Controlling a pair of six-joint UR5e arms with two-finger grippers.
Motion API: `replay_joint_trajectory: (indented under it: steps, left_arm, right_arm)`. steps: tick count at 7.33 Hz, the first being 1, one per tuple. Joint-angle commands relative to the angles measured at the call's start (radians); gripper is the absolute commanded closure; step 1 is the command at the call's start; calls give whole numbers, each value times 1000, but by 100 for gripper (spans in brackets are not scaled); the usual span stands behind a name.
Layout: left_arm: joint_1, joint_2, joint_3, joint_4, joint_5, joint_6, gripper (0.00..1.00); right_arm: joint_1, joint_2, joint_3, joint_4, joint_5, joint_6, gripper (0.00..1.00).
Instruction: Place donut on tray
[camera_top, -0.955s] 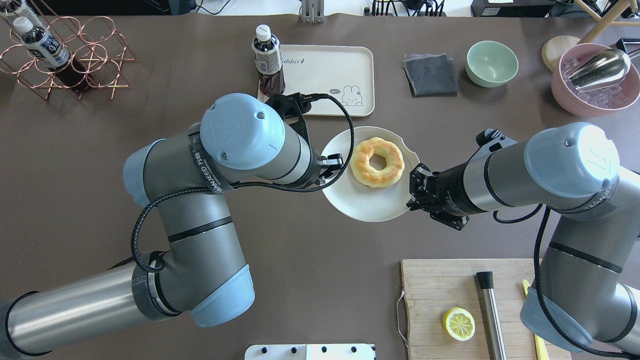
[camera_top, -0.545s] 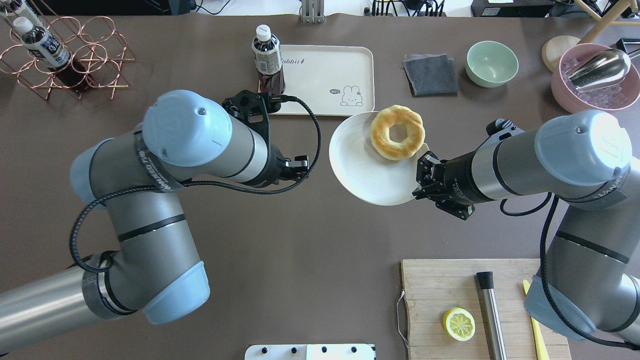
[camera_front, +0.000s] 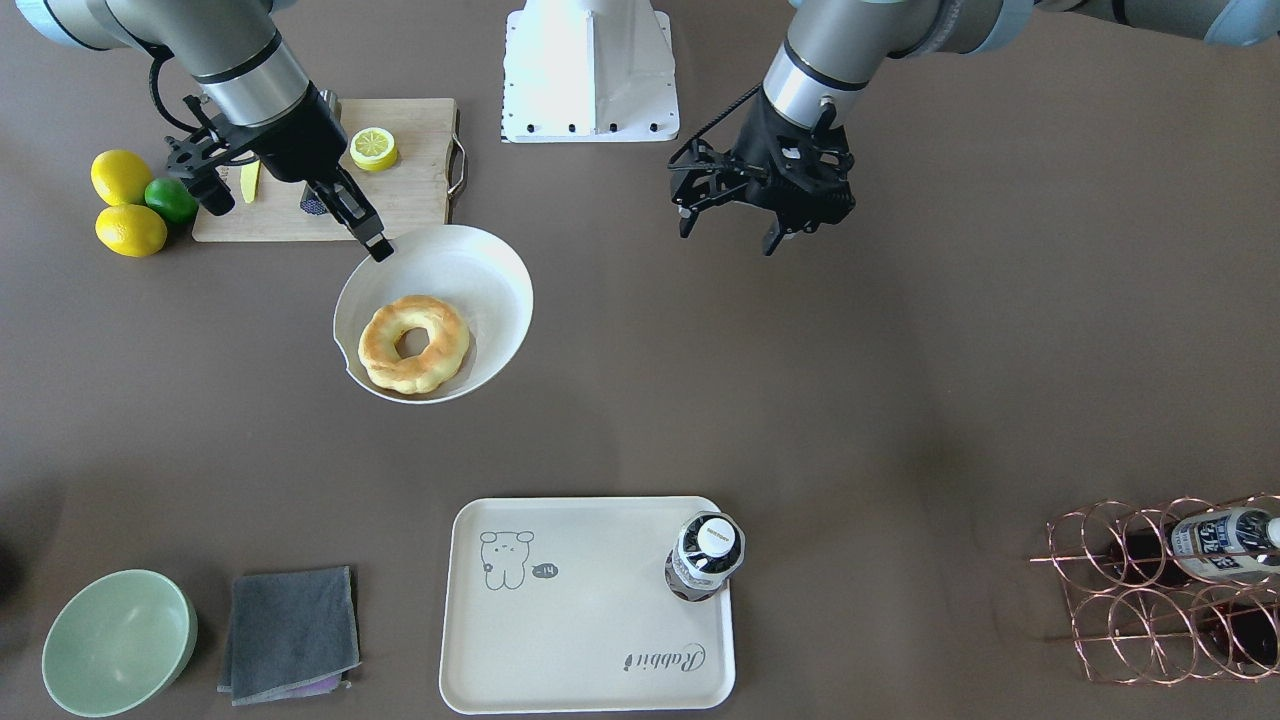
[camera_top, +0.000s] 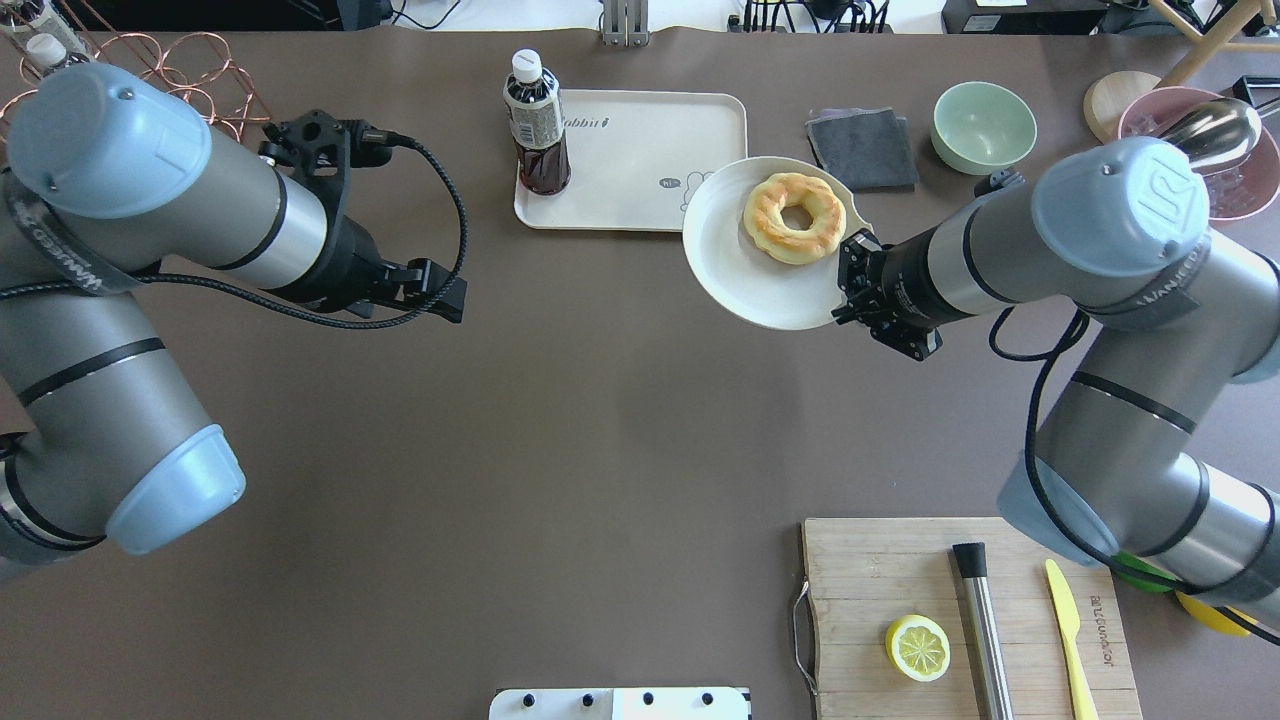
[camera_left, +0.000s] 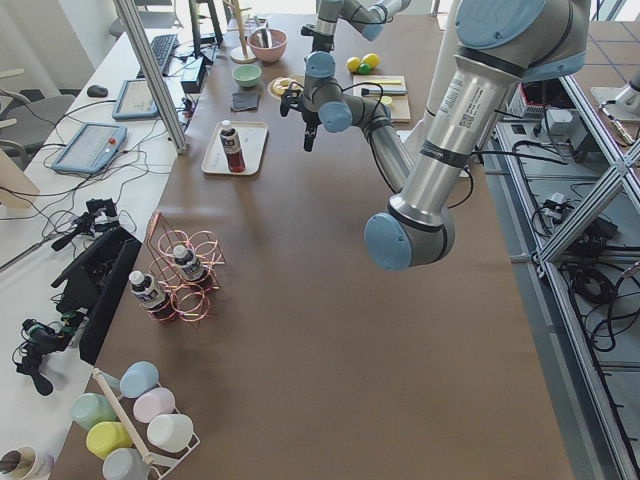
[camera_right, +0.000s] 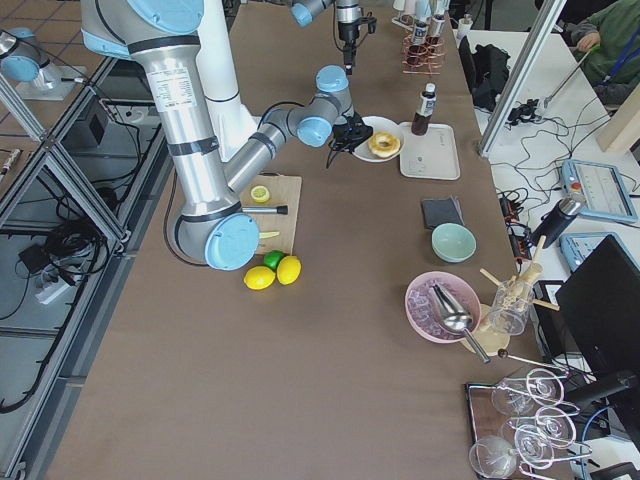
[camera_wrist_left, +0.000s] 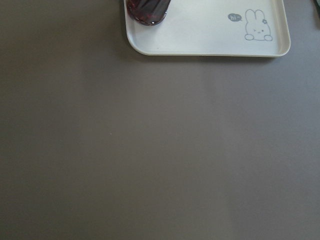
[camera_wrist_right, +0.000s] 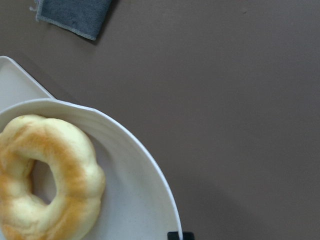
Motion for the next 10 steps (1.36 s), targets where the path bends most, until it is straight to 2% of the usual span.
replay_joint_trajectory:
  steps: [1,2,4,6,8,9,10]
  left_arm:
    - [-75,135,2,-24,-56,180,2]
    - [-132,208,-29,-72,-76,188,2]
    - [-160,222,-13,-113,-129,217,1]
    - [-178,223,12,-114,-130,248,1]
    - [-209,221,30,-116,-131,275,2]
    - [-215,221,30,-116,-131,277,1]
    - [-220,221,29,-114,-133,275,2]
  right_arm:
    - [61,142,-238,3,4,-29,100]
    - [96,157,-297,1,5,-89,100]
    - [126,283,-473,17,-1,-117,100]
    - [116,422,-645,58,-1,-63,100]
    - [110,469,-707,89,-2,-28,100]
    - [97,536,-788,107,-8,6,100]
    - [75,585,-872,179,-31,61,100]
